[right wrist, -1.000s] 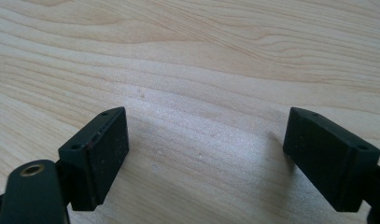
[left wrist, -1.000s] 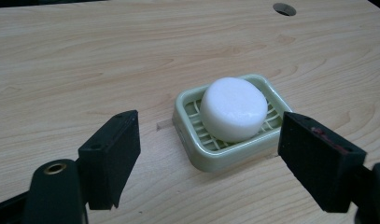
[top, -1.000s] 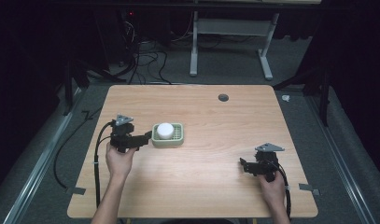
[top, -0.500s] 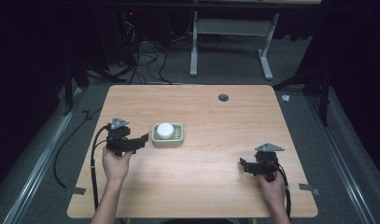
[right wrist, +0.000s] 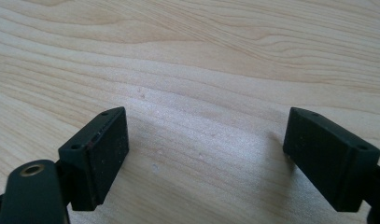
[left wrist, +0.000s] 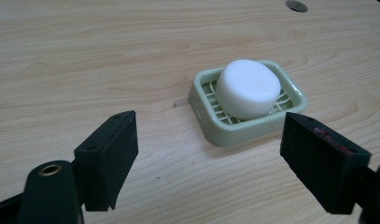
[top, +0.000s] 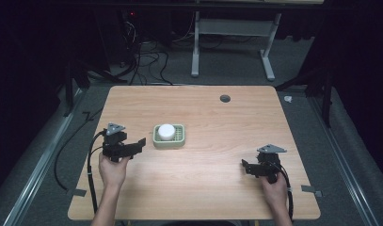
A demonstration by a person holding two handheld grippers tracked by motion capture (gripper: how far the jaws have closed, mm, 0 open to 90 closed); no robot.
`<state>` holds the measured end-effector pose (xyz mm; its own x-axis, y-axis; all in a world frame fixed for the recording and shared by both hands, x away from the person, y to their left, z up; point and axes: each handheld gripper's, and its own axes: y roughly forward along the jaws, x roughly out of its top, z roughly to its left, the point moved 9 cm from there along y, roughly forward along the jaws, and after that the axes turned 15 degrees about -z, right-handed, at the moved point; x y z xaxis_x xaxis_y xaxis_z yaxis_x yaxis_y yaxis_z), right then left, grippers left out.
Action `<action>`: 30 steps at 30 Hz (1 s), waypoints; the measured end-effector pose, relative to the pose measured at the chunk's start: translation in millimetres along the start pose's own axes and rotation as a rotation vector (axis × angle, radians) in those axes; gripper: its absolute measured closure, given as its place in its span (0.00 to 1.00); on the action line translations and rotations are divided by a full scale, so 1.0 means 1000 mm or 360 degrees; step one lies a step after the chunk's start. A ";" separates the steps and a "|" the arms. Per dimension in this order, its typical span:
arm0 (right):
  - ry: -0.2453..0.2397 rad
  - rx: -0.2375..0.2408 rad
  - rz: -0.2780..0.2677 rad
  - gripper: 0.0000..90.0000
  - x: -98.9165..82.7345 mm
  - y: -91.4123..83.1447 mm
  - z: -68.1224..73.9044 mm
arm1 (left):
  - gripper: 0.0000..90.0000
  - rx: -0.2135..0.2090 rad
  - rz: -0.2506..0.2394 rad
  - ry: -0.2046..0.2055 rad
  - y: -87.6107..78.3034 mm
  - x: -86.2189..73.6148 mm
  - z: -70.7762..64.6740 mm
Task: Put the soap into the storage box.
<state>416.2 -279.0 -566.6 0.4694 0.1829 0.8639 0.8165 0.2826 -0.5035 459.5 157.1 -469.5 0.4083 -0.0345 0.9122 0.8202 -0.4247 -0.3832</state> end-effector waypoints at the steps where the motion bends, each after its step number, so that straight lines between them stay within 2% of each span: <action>1: 0.0000 0.0000 0.0000 0.17 0.000 0.000 0.000 | 0.22 0.0000 0.0000 0.0000 0.000 0.000 0.000; 17: -0.0001 0.0000 0.0000 0.17 0.000 0.000 0.000 | 0.22 0.0030 -0.0003 -0.0037 -0.011 -0.017 0.005; 30: -0.0001 0.0000 0.0000 0.17 0.000 0.000 0.000 | 0.22 0.0046 0.0026 -0.0024 -0.015 -0.033 0.006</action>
<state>416.1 -278.9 -566.6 0.4692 0.1837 0.8638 0.8163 0.2828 -0.5036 436.2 169.9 -494.7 0.4274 -0.0275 0.9036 0.8246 -0.3978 -0.4022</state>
